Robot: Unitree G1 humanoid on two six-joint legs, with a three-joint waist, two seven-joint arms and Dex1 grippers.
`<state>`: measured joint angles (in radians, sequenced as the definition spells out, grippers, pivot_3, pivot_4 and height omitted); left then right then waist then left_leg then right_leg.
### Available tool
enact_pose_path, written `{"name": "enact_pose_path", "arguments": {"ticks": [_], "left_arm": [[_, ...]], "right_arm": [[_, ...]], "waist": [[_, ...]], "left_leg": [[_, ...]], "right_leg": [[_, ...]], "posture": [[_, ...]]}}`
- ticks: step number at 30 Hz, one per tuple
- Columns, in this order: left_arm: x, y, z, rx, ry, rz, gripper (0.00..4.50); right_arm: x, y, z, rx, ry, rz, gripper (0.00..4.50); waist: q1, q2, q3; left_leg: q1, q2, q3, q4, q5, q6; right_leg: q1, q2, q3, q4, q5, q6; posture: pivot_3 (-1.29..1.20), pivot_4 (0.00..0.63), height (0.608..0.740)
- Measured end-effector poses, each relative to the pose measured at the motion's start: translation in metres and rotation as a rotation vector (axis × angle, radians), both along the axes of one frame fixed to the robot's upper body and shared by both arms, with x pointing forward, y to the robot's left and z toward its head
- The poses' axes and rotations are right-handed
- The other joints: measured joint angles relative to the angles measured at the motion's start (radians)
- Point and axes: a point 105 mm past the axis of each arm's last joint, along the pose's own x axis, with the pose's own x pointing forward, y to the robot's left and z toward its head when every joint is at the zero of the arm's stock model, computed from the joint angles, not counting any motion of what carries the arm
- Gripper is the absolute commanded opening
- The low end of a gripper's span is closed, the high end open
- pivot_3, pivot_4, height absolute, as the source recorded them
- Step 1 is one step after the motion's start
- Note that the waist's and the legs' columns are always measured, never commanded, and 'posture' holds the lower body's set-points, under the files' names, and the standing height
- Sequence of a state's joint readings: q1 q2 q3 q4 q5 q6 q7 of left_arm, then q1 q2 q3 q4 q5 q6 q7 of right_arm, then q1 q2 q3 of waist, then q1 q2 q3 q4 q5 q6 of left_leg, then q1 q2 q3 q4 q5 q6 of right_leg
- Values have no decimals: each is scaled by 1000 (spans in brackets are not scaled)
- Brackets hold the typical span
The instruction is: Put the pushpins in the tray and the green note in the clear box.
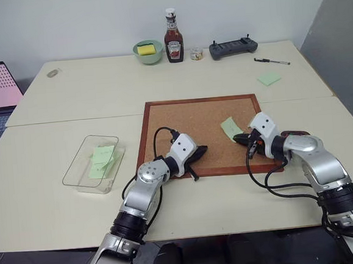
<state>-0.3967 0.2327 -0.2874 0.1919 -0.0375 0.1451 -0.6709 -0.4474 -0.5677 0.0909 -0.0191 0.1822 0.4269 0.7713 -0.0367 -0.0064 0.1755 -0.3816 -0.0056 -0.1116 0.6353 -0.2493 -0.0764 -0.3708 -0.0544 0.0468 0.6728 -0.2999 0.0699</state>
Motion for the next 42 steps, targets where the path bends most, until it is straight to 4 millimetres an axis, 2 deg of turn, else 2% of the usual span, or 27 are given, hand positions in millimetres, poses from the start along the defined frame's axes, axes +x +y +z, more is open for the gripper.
{"name": "enact_pose_path", "arguments": {"ticks": [3,9,15,19,23,26,29,31,34,42], "left_arm": [[0,-1,0,-1,0,-1,0],[3,-1,4,-31,2,11,0],[3,8,11,-149,137,53,984],[2,23,17,-211,218,116,1780],[2,40,39,-285,231,189,2547],[1,43,52,-347,248,217,3143],[4,39,59,-408,276,242,3686],[11,31,72,-465,274,257,4033],[17,18,85,-512,268,233,4033],[34,-9,86,-587,349,200,4033]], "right_arm": [[-2,5,18,8,-58,28,28],[-7,8,26,-4,-83,54,28],[-9,12,28,-12,-98,67,0],[-10,17,25,-24,-105,80,0],[-11,20,24,-33,-120,96,0],[-11,23,24,-52,-145,108,0],[-12,26,26,-62,-174,118,0],[-12,31,26,-62,-201,130,0],[-13,35,27,-68,-225,139,0],[-17,46,23,-67,-229,175,0]], "waist": [[1,0,0],[2,0,0],[-1,-1,1],[-5,-3,2],[-1,-6,4],[3,-8,5],[5,-9,6],[5,-11,7],[6,-12,7],[6,-12,8]], "left_leg": [[0,0,0,0,0,0],[0,0,0,0,0,0],[-1,0,0,0,0,0],[-2,0,0,0,0,0],[-3,0,-1,0,0,0],[-3,0,-1,0,0,0],[-3,0,-1,0,0,0],[-3,0,-1,0,0,0],[-4,0,-1,0,0,-1],[-4,0,-1,0,1,-2]], "right_leg": [[1,0,0,0,0,0],[1,0,0,0,0,0],[-1,0,0,0,0,0],[-2,0,0,1,0,0],[-2,0,-1,0,0,0],[-2,0,-1,0,0,0],[-2,0,-1,0,0,0],[-2,0,-1,0,0,0],[-2,0,-1,0,0,0],[-3,0,-1,-1,0,0]], "posture": [[0,150,740],[0,150,740],[0,150,740],[0,150,740],[0,150,740],[0,150,740],[0,150,740],[0,150,740],[0,150,740],[0,150,740]]}}
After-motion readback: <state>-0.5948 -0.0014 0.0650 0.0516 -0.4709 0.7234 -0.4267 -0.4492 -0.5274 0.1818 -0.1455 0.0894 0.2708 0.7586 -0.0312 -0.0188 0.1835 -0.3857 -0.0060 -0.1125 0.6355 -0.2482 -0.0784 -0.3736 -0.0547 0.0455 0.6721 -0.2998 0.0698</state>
